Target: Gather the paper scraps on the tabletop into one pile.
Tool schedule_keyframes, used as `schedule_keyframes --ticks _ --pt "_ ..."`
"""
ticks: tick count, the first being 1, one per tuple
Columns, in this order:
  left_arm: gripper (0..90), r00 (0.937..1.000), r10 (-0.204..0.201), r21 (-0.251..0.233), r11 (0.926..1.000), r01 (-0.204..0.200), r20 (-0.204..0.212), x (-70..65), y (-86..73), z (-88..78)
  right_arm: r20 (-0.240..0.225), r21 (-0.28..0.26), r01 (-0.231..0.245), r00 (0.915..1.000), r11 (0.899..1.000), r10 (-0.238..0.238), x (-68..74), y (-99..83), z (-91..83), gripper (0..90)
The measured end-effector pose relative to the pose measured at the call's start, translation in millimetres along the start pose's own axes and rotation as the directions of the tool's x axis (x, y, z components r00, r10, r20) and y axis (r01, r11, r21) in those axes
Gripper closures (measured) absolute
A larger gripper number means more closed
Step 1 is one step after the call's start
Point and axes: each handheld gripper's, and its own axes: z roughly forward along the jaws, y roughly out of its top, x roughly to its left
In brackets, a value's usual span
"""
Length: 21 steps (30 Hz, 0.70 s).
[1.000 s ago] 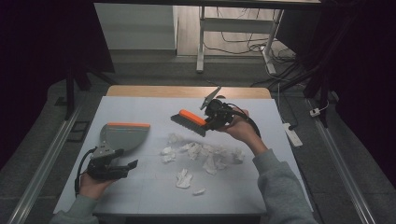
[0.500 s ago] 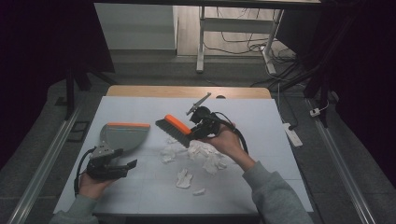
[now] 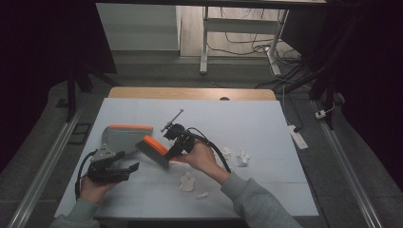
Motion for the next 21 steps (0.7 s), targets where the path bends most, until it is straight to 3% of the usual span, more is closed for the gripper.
schedule_keyframes --ticks 2,6,15,21 --pt "25.1 1.0000 0.001 0.002 1.0000 -0.001 0.001 0.2 -0.1 0.2 0.025 0.000 -0.009 0.9997 1.000 0.009 -3.8 -1.4 0.5 71.2" --pt "25.1 1.0000 0.001 -0.003 1.0000 -0.001 0.001 -0.2 0.0 -0.3 0.028 0.022 -0.067 0.9974 0.998 0.066 -19.1 -11.5 -5.6 71.2" --pt "25.2 1.0000 0.005 0.002 1.0000 -0.005 0.001 -0.9 0.4 1.0 0.072 -0.005 -0.146 0.9866 0.989 0.146 -41.2 -42.3 -29.8 71.2" --pt "25.1 1.0000 0.005 0.006 1.0000 -0.005 -0.001 -1.3 0.3 1.4 0.122 -0.007 -0.149 0.9813 0.989 0.149 -47.2 -55.1 -43.5 71.2"
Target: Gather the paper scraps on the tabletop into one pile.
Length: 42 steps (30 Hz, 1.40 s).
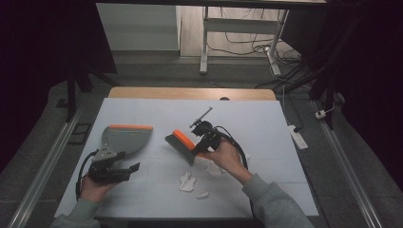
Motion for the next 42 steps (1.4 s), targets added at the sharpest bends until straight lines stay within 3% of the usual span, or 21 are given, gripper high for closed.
schedule_keyframes --ticks 3,6,10,13,17,19,21,26,29,33,38,42 --pt "25.2 1.0000 0.001 0.003 1.0000 -0.001 0.001 -0.2 0.1 0.7 0.008 -0.007 -0.008 0.9999 1.000 0.008 -3.7 -5.9 -7.4 71.2" --pt "25.1 1.0000 0.001 0.005 1.0000 -0.001 0.001 0.0 0.3 1.2 -0.036 -0.067 -0.018 0.9992 0.998 0.016 -3.7 -7.1 -21.8 71.2" --pt "25.1 1.0000 0.002 0.006 1.0000 -0.002 0.001 -0.2 0.7 1.9 -0.040 -0.145 -0.021 0.9991 0.989 0.015 -0.9 4.9 -38.6 71.1" --pt "25.1 1.0000 0.005 0.006 1.0000 -0.005 0.002 -0.6 0.9 2.2 -0.057 -0.164 -0.029 0.9982 0.986 0.019 1.5 20.2 -38.9 71.1" --pt "25.1 1.0000 0.006 0.004 1.0000 -0.006 0.003 0.2 0.9 1.7 -0.071 -0.147 -0.026 0.9973 0.989 0.015 6.5 42.6 -24.6 71.1" --pt "25.1 1.0000 0.007 0.002 1.0000 -0.007 0.004 0.3 0.7 1.3 -0.073 -0.135 -0.051 0.9965 0.990 0.041 6.9 52.7 -12.3 71.1" --pt "25.2 1.0000 0.007 0.002 1.0000 -0.007 0.005 0.1 0.6 1.0 -0.103 -0.119 -0.080 0.9924 0.990 0.068 3.8 59.8 1.7 71.1" --pt "25.2 1.0000 0.008 0.003 1.0000 -0.008 0.004 0.3 0.5 1.8 -0.147 -0.064 -0.130 0.9819 0.989 0.120 -3.5 66.2 31.4 71.2" --pt "25.2 0.9999 0.010 -0.001 1.0000 -0.010 0.006 -0.1 0.6 1.2 -0.087 -0.034 -0.118 0.9896 0.992 0.114 -8.4 63.3 35.0 71.2" --pt "25.2 0.9999 0.011 0.003 0.9999 -0.011 0.007 -0.1 0.4 1.7 -0.060 -0.004 -0.150 0.9870 0.989 0.149 -20.0 51.6 26.6 71.2" --pt "25.2 0.9999 0.013 0.002 0.9999 -0.013 0.008 -0.9 0.7 2.1 -0.001 0.016 -0.152 0.9884 0.988 0.152 -29.8 30.2 9.2 71.2" --pt "25.2 0.9999 0.015 0.005 0.9999 -0.015 0.008 -1.6 1.1 2.9 0.021 0.015 -0.156 0.9876 0.988 0.155 -34.6 17.8 -3.0 71.2"
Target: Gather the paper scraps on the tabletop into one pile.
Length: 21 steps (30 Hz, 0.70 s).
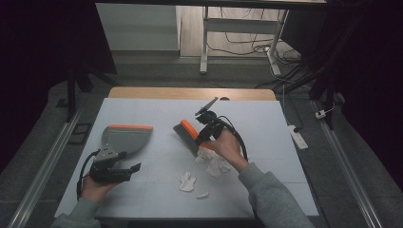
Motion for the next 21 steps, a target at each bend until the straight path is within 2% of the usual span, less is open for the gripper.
schedule_keyframes --ticks 4,9,14,18,21 --pt "25.2 1.0000 0.002 0.005 1.0000 -0.002 -0.001 0.0 0.2 0.9 -0.086 -0.082 -0.009 0.9963 0.997 0.002 4.1 -5.1 -16.4 71.2" --pt "25.2 1.0000 0.001 0.004 1.0000 -0.001 -0.001 0.2 0.0 0.8 -0.094 -0.141 0.016 0.9951 0.990 -0.030 9.7 -7.0 -36.3 71.1" --pt "25.2 1.0000 0.000 0.006 1.0000 0.000 -0.001 0.0 0.0 1.5 -0.095 -0.191 -0.008 0.9954 0.982 -0.010 -0.1 -9.8 -49.9 71.1" --pt "25.2 1.0000 0.003 0.009 1.0000 -0.003 0.000 -0.2 0.5 2.6 -0.114 -0.205 -0.025 0.9935 0.979 0.001 -2.3 -5.9 -48.4 71.1" --pt "25.2 1.0000 0.007 0.012 0.9999 -0.007 0.000 -0.8 1.0 3.4 -0.123 -0.211 -0.025 0.9924 0.977 -0.002 3.8 4.8 -38.1 71.1"
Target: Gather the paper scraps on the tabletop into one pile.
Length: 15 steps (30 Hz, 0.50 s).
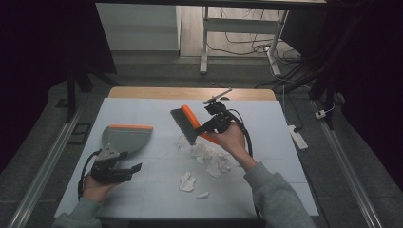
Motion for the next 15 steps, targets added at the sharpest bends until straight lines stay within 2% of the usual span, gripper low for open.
schedule_keyframes --ticks 5,8,10,11,12,15 --pt "25.2 1.0000 0.000 -0.005 1.0000 0.000 0.003 0.4 -0.2 -0.8 -0.038 0.032 -0.023 0.9990 0.999 0.024 4.9 17.5 38.1 71.1" --pt "25.2 1.0000 -0.004 -0.008 1.0000 0.004 0.002 0.9 -0.4 -1.5 -0.030 0.081 -0.020 0.9993 0.997 0.023 7.4 23.4 63.6 71.1" --pt "25.2 1.0000 -0.003 -0.012 0.9999 0.003 0.003 0.8 -0.3 -1.8 -0.018 0.124 -0.029 0.9993 0.992 0.031 4.0 23.1 76.1 71.1" --pt "25.2 1.0000 -0.002 -0.012 0.9999 0.002 0.005 0.7 -0.4 -1.8 0.002 0.148 -0.035 0.9994 0.988 0.035 1.2 21.7 79.3 71.2" --pt "25.3 1.0000 -0.001 -0.011 0.9999 0.001 0.007 0.5 -0.4 -1.5 0.032 0.144 -0.037 0.9989 0.989 0.033 -2.2 20.1 78.4 71.2" --pt "25.3 0.9999 0.005 -0.009 0.9999 -0.005 0.010 -0.1 0.3 -0.2 0.039 0.156 -0.096 0.9951 0.983 0.091 -18.5 12.8 66.6 71.2"
